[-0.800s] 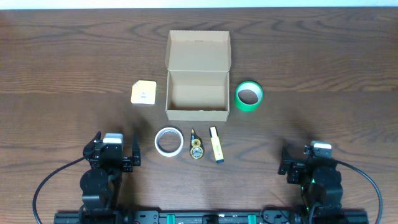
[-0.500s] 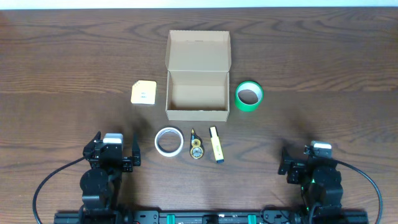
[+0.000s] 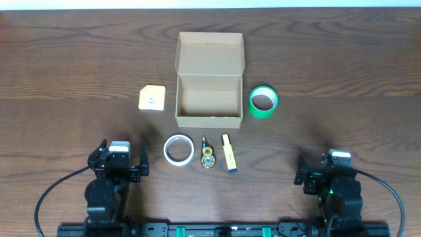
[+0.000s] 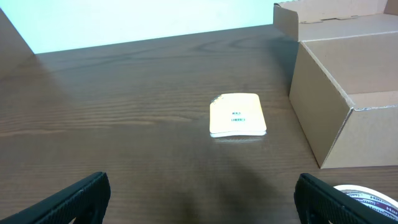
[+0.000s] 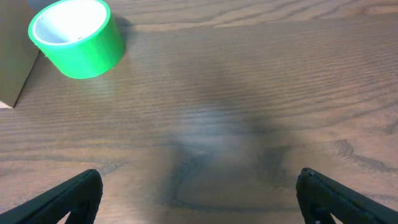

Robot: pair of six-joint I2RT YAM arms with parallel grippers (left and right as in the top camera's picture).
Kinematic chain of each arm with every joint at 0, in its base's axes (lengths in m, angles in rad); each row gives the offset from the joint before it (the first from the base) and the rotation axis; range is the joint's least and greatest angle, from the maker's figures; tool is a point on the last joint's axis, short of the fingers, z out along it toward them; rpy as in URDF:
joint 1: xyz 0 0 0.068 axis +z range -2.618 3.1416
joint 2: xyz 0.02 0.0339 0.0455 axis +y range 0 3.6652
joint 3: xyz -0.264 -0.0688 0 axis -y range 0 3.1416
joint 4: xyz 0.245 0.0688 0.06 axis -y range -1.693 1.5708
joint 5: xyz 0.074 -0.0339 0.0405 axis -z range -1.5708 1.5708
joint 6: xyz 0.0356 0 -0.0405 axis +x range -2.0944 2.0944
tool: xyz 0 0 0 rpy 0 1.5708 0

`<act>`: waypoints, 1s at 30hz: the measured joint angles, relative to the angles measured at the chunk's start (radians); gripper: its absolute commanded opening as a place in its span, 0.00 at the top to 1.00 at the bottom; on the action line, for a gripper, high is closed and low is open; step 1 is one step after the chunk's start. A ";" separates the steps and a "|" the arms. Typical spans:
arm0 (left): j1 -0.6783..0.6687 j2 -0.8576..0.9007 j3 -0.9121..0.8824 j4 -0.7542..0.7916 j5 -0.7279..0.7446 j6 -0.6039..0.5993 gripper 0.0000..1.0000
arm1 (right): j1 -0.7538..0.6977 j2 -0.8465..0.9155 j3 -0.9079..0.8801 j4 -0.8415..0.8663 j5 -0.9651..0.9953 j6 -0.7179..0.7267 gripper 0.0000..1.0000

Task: Pack container

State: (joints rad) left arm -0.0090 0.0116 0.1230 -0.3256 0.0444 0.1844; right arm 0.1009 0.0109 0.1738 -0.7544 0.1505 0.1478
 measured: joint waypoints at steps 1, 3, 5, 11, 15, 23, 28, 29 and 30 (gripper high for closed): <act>0.000 0.000 0.000 0.000 0.000 0.000 0.05 | 0.000 0.000 0.000 0.000 0.000 0.000 0.01; 0.000 0.000 0.000 0.000 0.000 0.000 0.05 | 0.000 0.000 0.000 0.000 0.000 0.000 0.01; 0.000 0.000 0.000 0.000 0.000 0.000 0.05 | 0.000 0.000 0.000 0.000 0.000 0.000 0.01; 0.000 0.000 0.000 0.000 0.000 0.000 0.04 | 0.000 0.000 0.000 0.000 0.000 0.000 0.01; 0.000 0.000 0.000 0.000 0.000 0.000 0.05 | 0.000 0.002 0.000 0.011 0.000 0.000 0.01; 0.000 -0.001 -0.001 0.002 -0.001 0.000 0.05 | 0.000 0.406 0.292 0.055 -0.020 0.000 0.01; 0.000 -0.003 -0.001 0.003 -0.001 0.000 0.05 | -0.001 0.785 0.645 -0.014 -0.027 -0.001 0.01; 0.000 -0.002 -0.001 0.003 0.000 0.000 0.04 | -0.001 0.877 0.732 -0.053 -0.032 0.000 0.01; 0.000 -0.002 -0.001 0.003 -0.001 0.000 0.05 | -0.002 0.947 0.796 -0.079 -0.042 0.000 0.01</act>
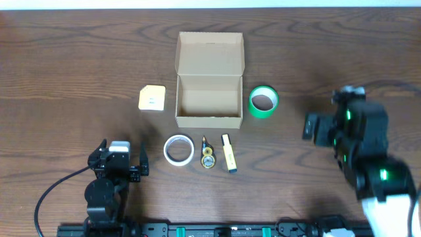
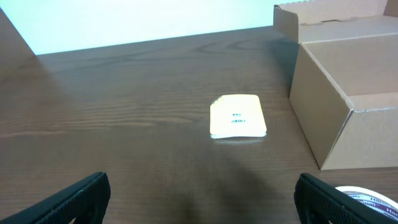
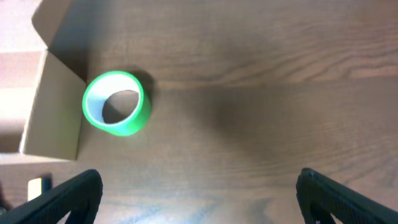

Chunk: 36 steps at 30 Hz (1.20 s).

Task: Pack container
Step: 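Reach the right gripper to the green tape roll and grasp it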

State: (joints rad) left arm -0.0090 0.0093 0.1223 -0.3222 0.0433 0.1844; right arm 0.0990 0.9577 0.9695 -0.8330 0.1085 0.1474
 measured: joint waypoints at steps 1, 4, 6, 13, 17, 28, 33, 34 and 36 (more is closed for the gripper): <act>0.000 0.001 0.000 0.000 0.000 0.000 0.05 | 0.000 0.087 0.084 -0.035 -0.012 0.000 0.01; 0.000 0.001 0.000 0.000 0.001 0.000 0.05 | -0.001 0.271 0.245 -0.111 -0.037 0.000 0.01; 0.000 0.001 0.000 0.000 0.000 0.000 0.05 | -0.001 0.393 0.336 -0.158 -0.051 0.002 0.01; 0.000 0.001 0.000 0.000 0.000 0.000 0.05 | -0.001 0.722 0.465 -0.145 -0.097 0.010 0.01; 0.000 0.001 0.000 0.000 0.000 0.000 0.04 | -0.001 0.818 0.472 -0.099 -0.148 0.013 0.01; 0.000 0.001 0.000 0.000 0.000 0.000 0.04 | -0.001 0.972 0.474 -0.021 -0.188 0.066 0.11; 0.000 0.001 0.000 0.000 0.000 0.000 0.05 | 0.017 1.064 0.474 -0.021 -0.188 0.089 0.17; 0.000 0.001 0.000 0.000 0.000 0.000 0.05 | 0.026 1.080 0.474 -0.019 -0.188 0.095 0.18; 0.000 0.001 0.000 0.000 0.000 0.000 0.05 | 0.049 1.102 0.474 -0.013 -0.188 0.103 0.35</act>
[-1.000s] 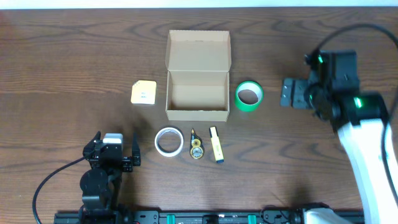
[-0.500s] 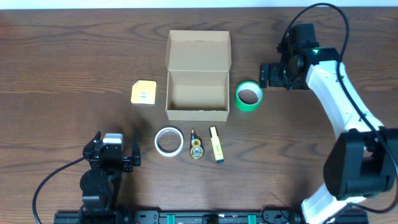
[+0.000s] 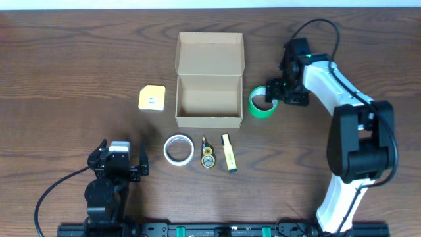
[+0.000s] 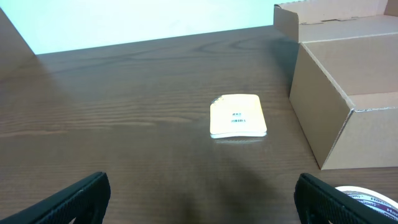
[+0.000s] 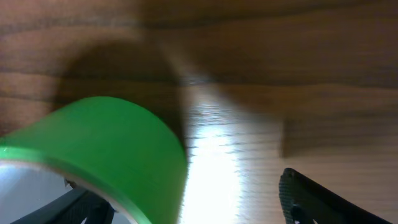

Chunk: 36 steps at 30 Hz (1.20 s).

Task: Pack container
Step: 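Reach the right gripper to the green tape roll and grasp it, then carry the green tape into the box and release it with the right gripper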

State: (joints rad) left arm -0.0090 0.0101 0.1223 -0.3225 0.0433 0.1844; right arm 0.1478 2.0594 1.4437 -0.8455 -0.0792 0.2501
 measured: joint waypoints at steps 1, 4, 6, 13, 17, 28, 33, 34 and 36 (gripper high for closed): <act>0.000 0.000 0.000 0.000 0.000 0.000 0.05 | 0.007 0.005 0.000 0.005 -0.001 -0.006 0.45; 0.000 0.000 0.000 0.000 0.000 0.000 0.04 | 0.026 0.007 0.000 0.029 -0.003 0.004 0.85; 0.000 0.000 0.000 0.000 0.000 0.000 0.05 | 0.029 0.007 0.000 0.034 -0.003 0.003 0.99; 0.000 0.000 0.000 0.000 0.000 0.000 0.05 | 0.029 0.007 0.004 0.037 0.008 0.006 0.99; 0.000 0.000 0.000 0.000 0.000 0.000 0.05 | 0.029 -0.003 0.056 -0.072 0.026 0.002 0.99; 0.000 0.000 0.000 0.000 0.000 0.000 0.05 | 0.218 -0.360 0.290 -0.108 0.119 -0.208 0.99; 0.000 0.000 0.000 0.000 0.000 0.000 0.05 | 0.320 -0.217 0.409 -0.171 0.140 -0.359 0.99; 0.000 0.000 0.000 0.000 0.000 0.000 0.05 | 0.329 -0.176 0.425 -0.189 0.143 -0.387 0.99; 0.000 0.000 0.000 0.000 0.000 0.000 0.05 | 0.351 -0.101 0.435 -0.212 0.137 -0.445 0.99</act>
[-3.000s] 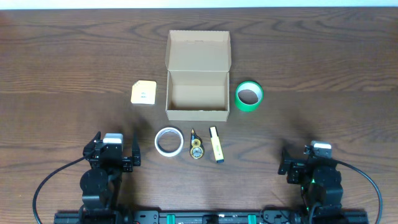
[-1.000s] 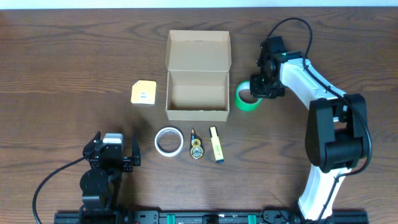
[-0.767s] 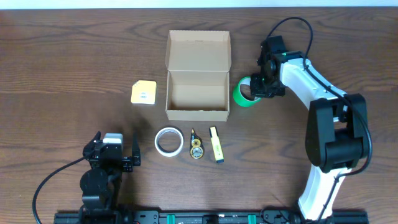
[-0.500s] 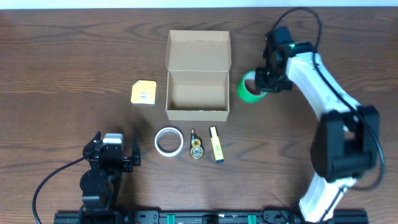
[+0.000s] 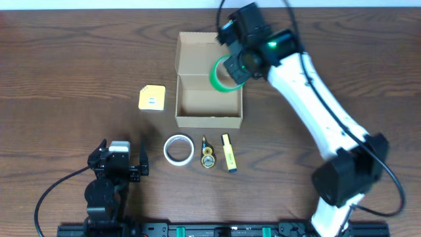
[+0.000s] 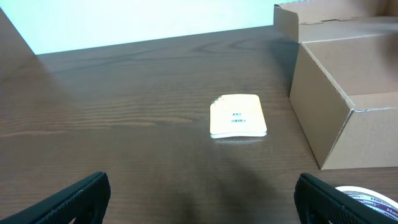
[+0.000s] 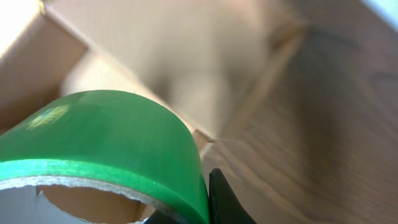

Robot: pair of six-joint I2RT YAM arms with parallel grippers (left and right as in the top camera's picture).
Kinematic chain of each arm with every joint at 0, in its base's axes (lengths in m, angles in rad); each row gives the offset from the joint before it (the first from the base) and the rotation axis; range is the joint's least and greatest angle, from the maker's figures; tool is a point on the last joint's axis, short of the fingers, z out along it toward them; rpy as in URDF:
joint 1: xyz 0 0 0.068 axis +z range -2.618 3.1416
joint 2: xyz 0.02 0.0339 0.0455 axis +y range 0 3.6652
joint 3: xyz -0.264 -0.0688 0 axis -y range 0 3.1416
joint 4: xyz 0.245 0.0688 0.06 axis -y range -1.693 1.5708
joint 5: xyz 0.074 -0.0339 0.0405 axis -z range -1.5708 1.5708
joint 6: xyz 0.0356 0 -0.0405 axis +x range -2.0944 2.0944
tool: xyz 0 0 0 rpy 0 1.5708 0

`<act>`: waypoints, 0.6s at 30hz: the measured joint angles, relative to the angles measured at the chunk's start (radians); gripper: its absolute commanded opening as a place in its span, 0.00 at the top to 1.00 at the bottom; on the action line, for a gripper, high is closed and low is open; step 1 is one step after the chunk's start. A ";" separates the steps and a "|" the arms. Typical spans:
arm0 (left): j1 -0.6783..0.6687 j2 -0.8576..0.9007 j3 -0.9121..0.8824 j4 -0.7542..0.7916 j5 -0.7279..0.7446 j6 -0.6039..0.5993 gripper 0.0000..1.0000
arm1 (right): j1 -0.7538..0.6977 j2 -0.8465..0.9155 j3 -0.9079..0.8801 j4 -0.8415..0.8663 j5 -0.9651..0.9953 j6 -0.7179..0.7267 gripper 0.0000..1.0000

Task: Pack container
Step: 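Carry the green tape into the box and release it with the right gripper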

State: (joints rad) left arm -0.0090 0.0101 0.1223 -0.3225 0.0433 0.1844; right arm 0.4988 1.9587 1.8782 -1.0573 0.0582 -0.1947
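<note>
An open cardboard box [image 5: 208, 105] stands mid-table with its lid flap folded back. My right gripper [image 5: 231, 68] is shut on the wall of a green tape roll [image 5: 220, 74] and holds it over the box's right rear part. The right wrist view is filled by the green roll [image 7: 106, 146], with one black finger [image 7: 228, 198] pressed on its outer side and the box [image 7: 143, 50] below; the other finger is hidden. My left gripper [image 5: 119, 164] rests open at the near left, its fingers [image 6: 71, 200] spread wide.
A yellow note pad [image 5: 152, 98] lies left of the box. In front of the box lie a white tape roll [image 5: 178, 149], a small yellow and black item [image 5: 207, 157] and a yellow highlighter [image 5: 228, 152]. The note pad [image 6: 238, 116] is also ahead of my left gripper.
The green tape roll stood on the table right of the box with my right gripper at it. Now the gripper is shut on it and holds it over the box. The left arm is unchanged.
Both arms first rested open at the near edge. Then the right arm was raised over the right side, looking down on the green roll. Then its fingers were at the roll on the table. Now the roll hangs over the open box.
</note>
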 measured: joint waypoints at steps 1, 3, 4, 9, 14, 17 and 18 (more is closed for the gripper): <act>0.000 0.000 0.000 0.000 0.000 0.000 0.04 | 0.013 0.031 0.001 -0.013 -0.008 -0.031 0.99; 0.000 0.000 0.000 0.000 0.000 0.000 0.05 | 0.030 0.064 0.001 -0.028 -0.020 -0.066 0.99; 0.000 0.000 0.000 0.000 0.000 0.000 0.04 | 0.035 0.074 0.001 -0.030 -0.023 -0.079 0.99; 0.000 0.000 0.000 0.000 0.000 0.000 0.05 | 0.049 0.097 0.001 -0.031 -0.060 -0.157 0.99; 0.000 0.000 0.000 0.000 0.000 0.000 0.05 | 0.049 0.104 0.005 -0.026 -0.069 -0.195 0.99; 0.000 0.000 0.000 0.000 0.000 0.000 0.05 | 0.048 0.135 0.008 -0.024 -0.070 -0.208 0.99; 0.000 0.000 0.000 0.000 0.000 0.000 0.05 | 0.049 0.148 0.008 -0.023 -0.070 -0.209 0.99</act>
State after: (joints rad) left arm -0.0090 0.0101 0.1223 -0.3225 0.0433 0.1844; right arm 0.5476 2.1071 1.8858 -1.0801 -0.0120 -0.4038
